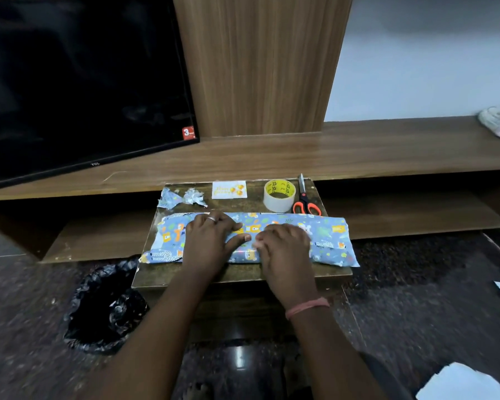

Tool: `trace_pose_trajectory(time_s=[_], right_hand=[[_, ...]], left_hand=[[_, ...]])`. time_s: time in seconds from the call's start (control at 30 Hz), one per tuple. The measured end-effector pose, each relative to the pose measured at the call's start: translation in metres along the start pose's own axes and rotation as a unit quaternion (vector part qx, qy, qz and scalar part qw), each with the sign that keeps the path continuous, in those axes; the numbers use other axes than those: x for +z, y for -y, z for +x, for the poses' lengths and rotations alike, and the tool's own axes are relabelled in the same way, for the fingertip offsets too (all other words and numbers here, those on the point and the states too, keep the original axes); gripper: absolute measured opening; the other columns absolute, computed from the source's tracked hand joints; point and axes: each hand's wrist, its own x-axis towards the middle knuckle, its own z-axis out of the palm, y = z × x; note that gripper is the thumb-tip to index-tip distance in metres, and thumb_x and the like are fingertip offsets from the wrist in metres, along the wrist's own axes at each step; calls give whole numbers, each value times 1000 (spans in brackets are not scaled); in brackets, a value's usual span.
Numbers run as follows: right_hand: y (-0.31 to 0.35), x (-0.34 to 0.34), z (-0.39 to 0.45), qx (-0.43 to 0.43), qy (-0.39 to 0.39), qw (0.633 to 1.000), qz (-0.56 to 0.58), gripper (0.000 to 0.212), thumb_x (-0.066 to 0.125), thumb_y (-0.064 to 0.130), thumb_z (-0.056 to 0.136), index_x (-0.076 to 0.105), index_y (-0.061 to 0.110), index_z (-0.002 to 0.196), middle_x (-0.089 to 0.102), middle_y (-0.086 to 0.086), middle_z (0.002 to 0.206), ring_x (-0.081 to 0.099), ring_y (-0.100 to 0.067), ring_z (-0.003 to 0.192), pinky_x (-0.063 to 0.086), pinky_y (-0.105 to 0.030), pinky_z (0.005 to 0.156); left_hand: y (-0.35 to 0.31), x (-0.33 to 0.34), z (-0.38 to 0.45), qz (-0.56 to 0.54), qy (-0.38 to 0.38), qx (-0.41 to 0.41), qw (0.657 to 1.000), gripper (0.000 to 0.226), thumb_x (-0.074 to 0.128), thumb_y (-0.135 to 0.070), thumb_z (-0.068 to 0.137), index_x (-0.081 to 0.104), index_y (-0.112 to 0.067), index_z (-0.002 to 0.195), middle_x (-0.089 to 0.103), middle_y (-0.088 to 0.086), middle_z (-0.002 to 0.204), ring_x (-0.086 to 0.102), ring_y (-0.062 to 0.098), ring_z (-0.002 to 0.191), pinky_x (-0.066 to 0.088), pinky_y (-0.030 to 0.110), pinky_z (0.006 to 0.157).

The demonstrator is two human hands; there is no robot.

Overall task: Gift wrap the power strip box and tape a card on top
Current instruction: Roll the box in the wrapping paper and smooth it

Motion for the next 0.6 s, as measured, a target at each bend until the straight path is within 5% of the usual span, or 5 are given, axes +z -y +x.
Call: trace_pose_trajectory(time_s=[0.1, 0.2, 0.37, 0.6], right_hand=[[-1, 19, -3, -24, 18, 999, 40, 19, 64, 20, 89, 71, 15, 106, 68, -4, 112, 61, -30, 111, 43, -40, 98], [-1, 23, 4, 17, 27, 999, 26, 20, 55, 28, 92, 67, 25, 108, 63, 2, 117, 56, -25, 111, 45, -43, 90], [-4, 28, 28, 79, 25, 997, 0, 12, 60, 19, 88, 65, 28, 95, 58, 3, 98, 51, -27, 92, 39, -41, 76], [9, 25, 30, 132, 49, 988, -56, 15, 65, 19, 88, 63, 27, 100, 56, 0, 102, 50, -29, 95, 39, -44, 81]], left_hand=[[6, 8, 0, 4, -31, 3, 1000, 48, 51, -72, 86, 77, -34, 102, 65, -11, 108, 54, 25, 98, 36, 37, 78], [6, 13, 1, 10, -36, 2, 999, 41, 56, -67, 89, 76, -33, 99, 65, -11, 108, 54, 24, 96, 41, 40, 78], [5, 13, 11, 18, -40, 13, 999, 27, 61, -52, 93, 72, -28, 89, 66, -4, 106, 57, 28, 95, 45, 42, 79], [6, 13, 11, -29, -14, 28, 999, 23, 69, -40, 97, 73, -20, 87, 68, 6, 129, 59, 32, 125, 46, 49, 99]])
